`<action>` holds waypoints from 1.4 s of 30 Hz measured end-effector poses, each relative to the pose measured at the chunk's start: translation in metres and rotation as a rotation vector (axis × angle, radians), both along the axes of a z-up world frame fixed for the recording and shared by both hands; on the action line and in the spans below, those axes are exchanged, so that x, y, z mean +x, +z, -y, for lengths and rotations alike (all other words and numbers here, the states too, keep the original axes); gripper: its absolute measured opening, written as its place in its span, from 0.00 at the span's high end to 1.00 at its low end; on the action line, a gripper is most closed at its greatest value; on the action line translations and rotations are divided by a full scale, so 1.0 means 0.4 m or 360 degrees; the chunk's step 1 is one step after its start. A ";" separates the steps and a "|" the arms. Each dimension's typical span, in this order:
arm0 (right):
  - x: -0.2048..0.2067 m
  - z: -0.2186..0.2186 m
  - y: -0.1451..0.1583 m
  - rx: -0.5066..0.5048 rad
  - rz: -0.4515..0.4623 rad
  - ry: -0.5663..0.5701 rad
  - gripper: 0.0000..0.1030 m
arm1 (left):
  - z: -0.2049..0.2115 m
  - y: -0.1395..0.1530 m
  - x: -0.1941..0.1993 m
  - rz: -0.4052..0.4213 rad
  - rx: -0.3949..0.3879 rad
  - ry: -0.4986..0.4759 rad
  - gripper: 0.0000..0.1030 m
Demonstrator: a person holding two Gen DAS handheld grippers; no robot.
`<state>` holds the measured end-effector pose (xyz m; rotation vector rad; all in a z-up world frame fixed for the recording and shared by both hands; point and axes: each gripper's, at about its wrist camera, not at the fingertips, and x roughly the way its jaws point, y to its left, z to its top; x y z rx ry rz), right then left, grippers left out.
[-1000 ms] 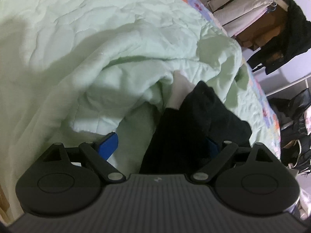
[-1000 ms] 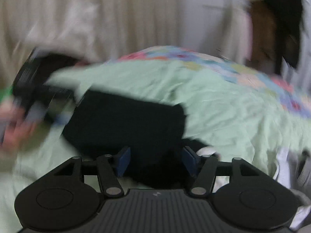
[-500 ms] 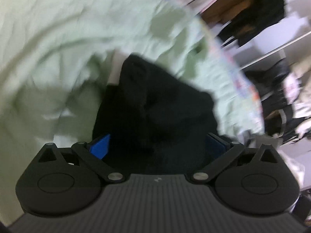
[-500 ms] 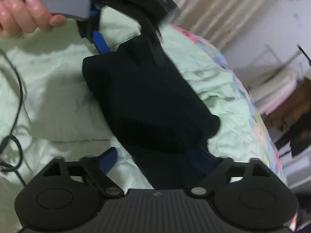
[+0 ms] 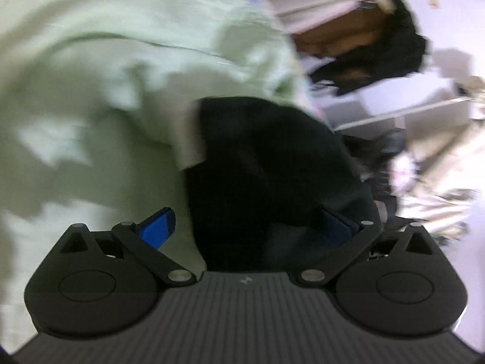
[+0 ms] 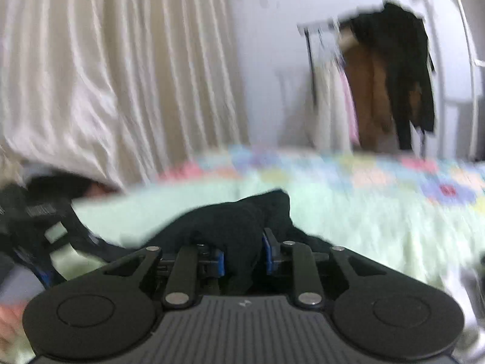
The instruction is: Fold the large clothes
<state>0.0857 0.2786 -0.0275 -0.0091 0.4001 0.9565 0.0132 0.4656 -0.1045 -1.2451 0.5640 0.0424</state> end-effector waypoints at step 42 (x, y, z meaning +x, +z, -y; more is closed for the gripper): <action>-0.058 0.009 -0.050 -0.0081 -0.0477 0.0846 0.73 | -0.014 0.009 -0.025 -0.0376 0.0506 -0.0071 0.35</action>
